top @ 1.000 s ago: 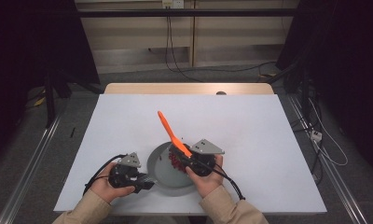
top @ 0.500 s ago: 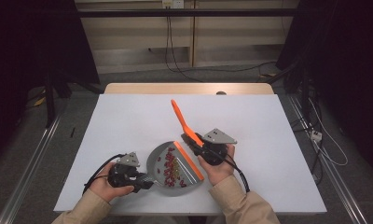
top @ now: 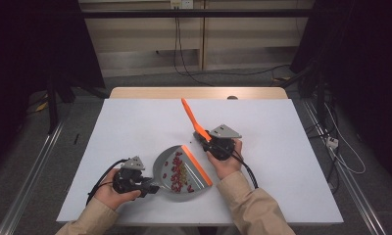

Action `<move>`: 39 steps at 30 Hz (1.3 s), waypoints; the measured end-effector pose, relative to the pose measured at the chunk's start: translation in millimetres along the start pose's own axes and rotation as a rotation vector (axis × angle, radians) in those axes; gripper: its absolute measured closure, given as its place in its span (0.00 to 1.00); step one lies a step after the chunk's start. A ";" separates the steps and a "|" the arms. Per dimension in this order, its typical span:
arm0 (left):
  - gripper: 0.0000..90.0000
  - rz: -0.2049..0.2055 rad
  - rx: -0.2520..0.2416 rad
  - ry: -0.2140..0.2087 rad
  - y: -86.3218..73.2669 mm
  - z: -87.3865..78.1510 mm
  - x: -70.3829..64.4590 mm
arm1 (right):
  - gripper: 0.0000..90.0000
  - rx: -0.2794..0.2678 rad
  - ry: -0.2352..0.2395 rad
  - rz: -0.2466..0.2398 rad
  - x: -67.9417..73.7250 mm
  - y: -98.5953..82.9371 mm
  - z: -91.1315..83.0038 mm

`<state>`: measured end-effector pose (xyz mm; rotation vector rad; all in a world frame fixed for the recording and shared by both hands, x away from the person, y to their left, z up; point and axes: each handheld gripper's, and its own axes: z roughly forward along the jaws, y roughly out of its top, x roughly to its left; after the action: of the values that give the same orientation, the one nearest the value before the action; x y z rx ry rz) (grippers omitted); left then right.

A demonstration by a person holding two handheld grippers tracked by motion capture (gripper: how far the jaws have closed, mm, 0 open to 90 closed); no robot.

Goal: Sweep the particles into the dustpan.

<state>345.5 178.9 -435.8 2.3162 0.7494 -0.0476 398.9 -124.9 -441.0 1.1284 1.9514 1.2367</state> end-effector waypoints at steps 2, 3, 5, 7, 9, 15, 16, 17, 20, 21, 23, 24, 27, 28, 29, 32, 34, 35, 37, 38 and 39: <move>0.70 -0.025 -0.013 0.008 2.7 1.7 4.4 | 0.79 0.021 0.004 -0.015 -0.1 0.8 9.3; 0.70 -0.030 -0.006 0.007 4.1 2.5 6.4 | 0.79 0.020 0.009 -0.013 -0.5 0.9 11.8; 0.70 -0.041 0.009 -0.002 5.4 3.5 9.7 | 0.79 0.035 0.033 -0.004 1.0 2.8 13.2; 0.70 -0.059 0.003 -0.006 5.4 4.1 10.6 | 0.79 0.050 0.049 -0.032 6.9 3.3 11.3; 0.70 -0.051 0.009 -0.003 5.7 4.5 9.8 | 0.79 0.062 0.081 -0.027 13.3 3.0 7.1; 0.68 -0.050 -0.005 0.004 5.9 4.8 9.0 | 0.79 0.019 0.152 0.001 26.3 3.2 -8.6; 0.68 -0.048 -0.002 0.003 6.2 5.9 9.0 | 0.79 0.016 0.164 0.017 25.0 4.2 -10.6; 0.68 -0.046 -0.001 0.006 6.5 6.5 8.8 | 0.79 0.020 0.159 0.017 24.6 4.6 -11.8; 0.69 -0.041 -0.002 0.013 7.0 8.0 7.8 | 0.79 0.016 0.176 0.071 18.9 5.2 -15.2; 0.69 -0.040 0.001 0.015 7.1 8.0 7.5 | 0.79 0.005 0.167 0.056 17.2 6.8 -17.5; 0.70 -0.049 0.008 0.008 7.6 7.4 7.4 | 0.79 -0.011 0.139 0.050 11.8 10.7 -20.6; 0.70 -0.051 0.013 0.006 8.3 6.8 7.3 | 0.79 -0.014 0.122 0.036 8.5 12.1 -20.6; 0.70 -0.066 0.022 0.000 9.6 6.2 6.8 | 0.79 0.017 0.075 0.017 -0.1 8.8 -13.2; 0.70 -0.061 0.026 -0.002 10.4 5.4 7.4 | 0.79 0.040 0.060 0.008 -0.9 5.3 -9.0; 0.70 -0.063 0.024 -0.002 11.3 4.2 7.5 | 0.79 0.057 0.047 -0.005 -0.8 1.5 -5.0; 0.70 -0.068 0.029 -0.002 13.5 3.1 7.4 | 0.79 0.051 0.068 0.021 6.8 -2.0 -2.8; 0.70 -0.060 0.041 -0.002 13.3 5.4 6.8 | 0.78 0.055 0.102 0.010 19.0 -2.6 -3.6; 0.70 -0.057 0.047 0.000 12.6 6.1 6.6 | 0.79 0.050 0.130 0.017 24.4 -2.4 -5.2; 0.70 -0.060 0.035 -0.005 10.4 6.5 7.4 | 0.79 0.021 0.143 0.003 31.2 1.2 -10.9; 0.70 -0.055 0.029 -0.005 9.3 6.8 7.7 | 0.79 0.001 0.161 0.023 31.1 3.7 -13.9; 0.70 -0.052 0.020 -0.002 8.4 6.8 7.1 | 0.79 -0.014 0.175 0.051 29.5 5.8 -16.7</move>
<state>357.0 173.2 -437.6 2.3152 0.8119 -0.0815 373.3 -105.1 -429.4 1.1012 2.0482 1.4166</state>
